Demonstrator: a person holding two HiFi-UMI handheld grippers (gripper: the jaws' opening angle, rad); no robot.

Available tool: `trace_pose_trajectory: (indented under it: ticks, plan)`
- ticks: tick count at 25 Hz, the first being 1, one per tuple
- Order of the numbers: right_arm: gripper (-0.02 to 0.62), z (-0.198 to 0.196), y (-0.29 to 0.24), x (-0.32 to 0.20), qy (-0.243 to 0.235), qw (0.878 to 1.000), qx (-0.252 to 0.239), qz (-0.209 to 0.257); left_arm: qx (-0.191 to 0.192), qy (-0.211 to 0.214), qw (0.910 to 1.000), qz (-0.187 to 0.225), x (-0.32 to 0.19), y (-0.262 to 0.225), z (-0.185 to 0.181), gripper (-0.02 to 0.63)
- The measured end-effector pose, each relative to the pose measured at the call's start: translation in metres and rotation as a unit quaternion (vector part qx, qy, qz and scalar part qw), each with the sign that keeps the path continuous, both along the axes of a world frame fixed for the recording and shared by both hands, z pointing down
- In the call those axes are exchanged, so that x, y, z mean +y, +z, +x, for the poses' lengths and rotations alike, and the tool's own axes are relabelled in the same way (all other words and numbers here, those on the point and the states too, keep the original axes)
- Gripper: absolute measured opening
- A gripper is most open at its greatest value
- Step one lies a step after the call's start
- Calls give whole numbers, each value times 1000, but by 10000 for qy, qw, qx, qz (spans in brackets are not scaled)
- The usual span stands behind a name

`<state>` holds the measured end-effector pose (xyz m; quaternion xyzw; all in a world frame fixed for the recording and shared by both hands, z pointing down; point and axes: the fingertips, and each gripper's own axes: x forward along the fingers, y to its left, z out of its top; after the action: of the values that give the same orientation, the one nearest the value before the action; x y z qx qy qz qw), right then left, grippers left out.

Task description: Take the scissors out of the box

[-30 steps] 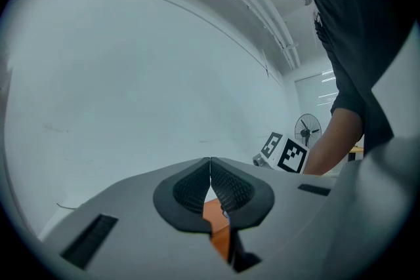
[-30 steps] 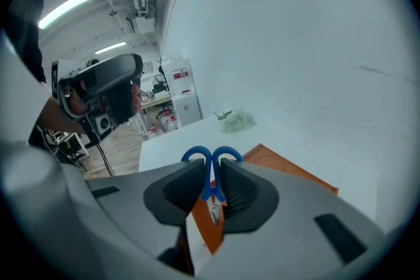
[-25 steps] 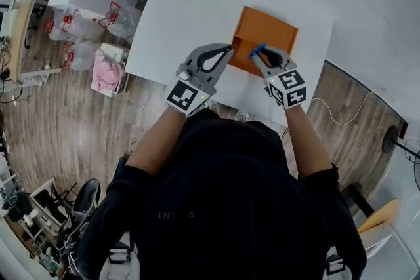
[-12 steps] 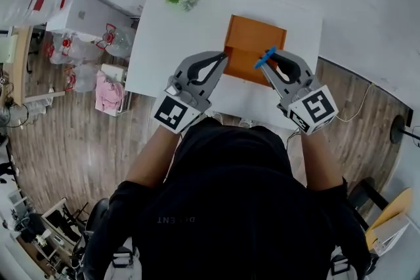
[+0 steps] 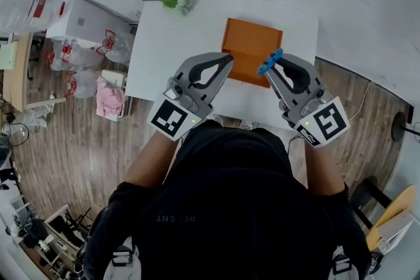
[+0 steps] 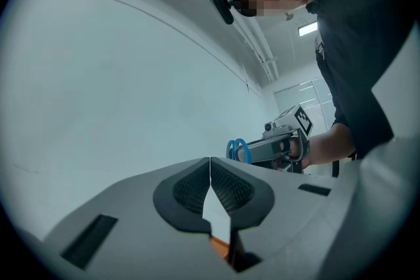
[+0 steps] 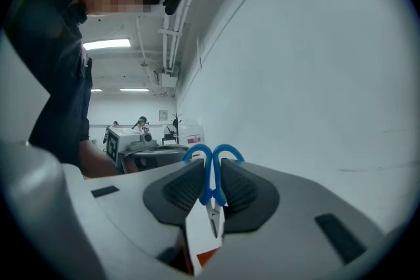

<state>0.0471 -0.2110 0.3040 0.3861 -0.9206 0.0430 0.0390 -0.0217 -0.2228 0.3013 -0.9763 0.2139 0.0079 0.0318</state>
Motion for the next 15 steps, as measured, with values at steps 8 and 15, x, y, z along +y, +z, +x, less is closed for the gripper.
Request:
trace_pose_trajectory:
  ticks: [8, 15]
  plan:
    - [88, 2, -4, 0, 80, 9999, -41, 91, -128, 143, 9997, 128, 6, -3, 9, 18]
    - [87, 2, -6, 0, 112, 9999, -66, 91, -170, 176, 9996, 134, 7, -4, 12, 20]
